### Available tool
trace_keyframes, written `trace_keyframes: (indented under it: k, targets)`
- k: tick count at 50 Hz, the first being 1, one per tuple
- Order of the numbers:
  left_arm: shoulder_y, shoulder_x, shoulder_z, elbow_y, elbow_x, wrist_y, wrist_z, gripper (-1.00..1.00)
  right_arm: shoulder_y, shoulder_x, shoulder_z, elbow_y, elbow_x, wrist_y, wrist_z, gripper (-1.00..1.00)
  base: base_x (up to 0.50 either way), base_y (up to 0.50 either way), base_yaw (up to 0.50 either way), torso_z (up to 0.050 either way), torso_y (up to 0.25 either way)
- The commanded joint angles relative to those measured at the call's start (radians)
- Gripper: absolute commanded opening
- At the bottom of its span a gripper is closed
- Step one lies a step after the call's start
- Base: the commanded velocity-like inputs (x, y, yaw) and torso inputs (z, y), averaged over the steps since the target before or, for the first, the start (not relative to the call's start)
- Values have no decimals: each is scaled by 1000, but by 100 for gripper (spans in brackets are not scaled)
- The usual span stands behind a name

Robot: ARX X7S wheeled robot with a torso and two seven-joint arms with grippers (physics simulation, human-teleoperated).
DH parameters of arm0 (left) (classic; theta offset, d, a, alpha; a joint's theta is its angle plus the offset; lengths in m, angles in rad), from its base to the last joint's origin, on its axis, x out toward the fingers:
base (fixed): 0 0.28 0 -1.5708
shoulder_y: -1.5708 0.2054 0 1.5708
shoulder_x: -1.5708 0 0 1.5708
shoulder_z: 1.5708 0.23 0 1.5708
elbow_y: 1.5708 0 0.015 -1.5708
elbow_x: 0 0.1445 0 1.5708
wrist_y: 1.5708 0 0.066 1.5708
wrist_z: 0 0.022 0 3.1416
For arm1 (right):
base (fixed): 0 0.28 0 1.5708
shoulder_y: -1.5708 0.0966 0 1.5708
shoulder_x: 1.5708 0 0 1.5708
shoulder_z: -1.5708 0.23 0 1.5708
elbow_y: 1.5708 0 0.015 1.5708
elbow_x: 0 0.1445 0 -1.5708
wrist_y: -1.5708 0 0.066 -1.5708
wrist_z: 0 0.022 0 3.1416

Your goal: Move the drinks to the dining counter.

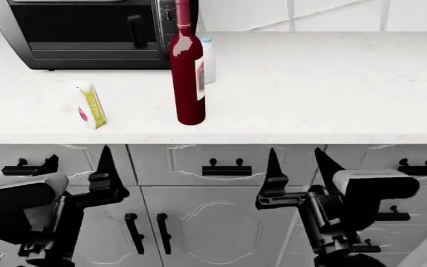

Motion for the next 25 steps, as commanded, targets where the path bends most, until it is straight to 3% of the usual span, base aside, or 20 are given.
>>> trace_keyframes:
  k: [1, 2, 5, 6, 10, 15, 25]
  targets:
    - [-257, -163, -338, 182, -643, -371, -138, 100, 363, 54, 242, -359, 345, 591, 100, 100, 0, 0, 0, 0, 0]
    - [-278, -195, -333, 169, -606, -389, -169, 100, 402, 59, 251, -359, 357, 631, 120, 100, 0, 0, 0, 0, 0]
    - [-389, -310, -363, 129, -713, -482, -277, 100, 658, 1, 453, -396, 574, 949, 196, 100, 0, 0, 0, 0, 0]
    - [-416, -336, -370, 125, -740, -495, -291, 100, 711, 26, 467, -384, 643, 967, 261, 100, 0, 0, 0, 0, 0]
    - [-434, -362, -351, 131, -718, -504, -299, 100, 810, 118, 505, -329, 994, 961, 581, 100, 0, 26, 0, 0, 0]
    - [-399, -341, -287, 128, -611, -466, -242, 100, 814, 152, 525, -325, 1130, 938, 694, 100, 230, 467, 0, 0, 0]
    - [-399, -349, -279, 131, -614, -462, -234, 100, 871, 210, 473, -294, 1294, 876, 866, 100, 262, 500, 0, 0, 0]
